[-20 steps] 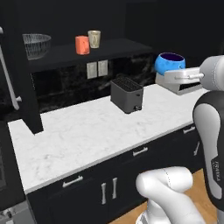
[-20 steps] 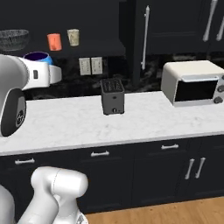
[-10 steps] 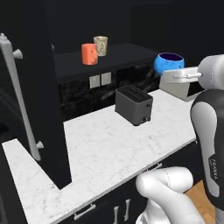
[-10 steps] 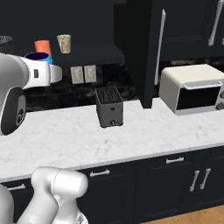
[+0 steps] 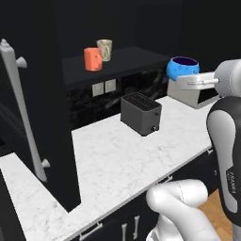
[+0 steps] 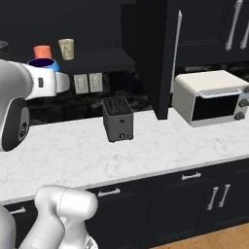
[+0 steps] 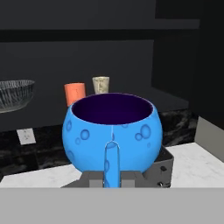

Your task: Gather all objects into one cabinet and sort the glasses and bowls to opposite sides.

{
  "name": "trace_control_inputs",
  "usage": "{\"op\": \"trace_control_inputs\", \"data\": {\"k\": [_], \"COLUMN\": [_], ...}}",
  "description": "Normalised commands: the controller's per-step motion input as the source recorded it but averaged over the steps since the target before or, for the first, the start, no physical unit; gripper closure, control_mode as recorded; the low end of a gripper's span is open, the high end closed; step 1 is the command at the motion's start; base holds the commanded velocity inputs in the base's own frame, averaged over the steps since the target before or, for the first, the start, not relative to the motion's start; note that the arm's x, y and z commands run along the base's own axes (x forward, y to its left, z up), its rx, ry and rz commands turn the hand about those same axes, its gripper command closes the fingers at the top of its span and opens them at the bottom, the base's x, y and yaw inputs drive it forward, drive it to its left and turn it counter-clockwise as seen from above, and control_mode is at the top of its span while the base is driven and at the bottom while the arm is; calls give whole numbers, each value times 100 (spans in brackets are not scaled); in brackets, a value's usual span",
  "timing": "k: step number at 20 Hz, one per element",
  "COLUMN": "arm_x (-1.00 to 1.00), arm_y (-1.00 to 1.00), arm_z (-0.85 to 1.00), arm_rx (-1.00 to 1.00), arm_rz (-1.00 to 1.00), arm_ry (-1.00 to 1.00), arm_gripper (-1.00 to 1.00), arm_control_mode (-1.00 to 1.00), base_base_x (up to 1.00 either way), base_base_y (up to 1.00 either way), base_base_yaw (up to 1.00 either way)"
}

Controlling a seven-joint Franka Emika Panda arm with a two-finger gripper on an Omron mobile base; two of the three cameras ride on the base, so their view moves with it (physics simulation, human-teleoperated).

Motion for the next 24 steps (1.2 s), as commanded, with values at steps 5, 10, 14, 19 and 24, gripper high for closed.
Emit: {"op": "trace_control_inputs", "data": {"k": [5,10,14,19,24], "arm_x": [0,0,0,0,0], "arm_y": [0,0,0,0,0], "arm_z": [0,0,0,0,0], "arm_rx": [0,0,0,0,0], "arm_rz": [0,0,0,0,0], "arm_ry": [0,0,0,0,0], "arm_gripper": [100,100,100,100,100], "arm_control_mode": [100,100,100,100,100], "base_base_x": [83,78,34,1,-34], "base_base_y": [42,63,43,26,77], "base_base_yaw": [-17,-8,17,26,7]}}
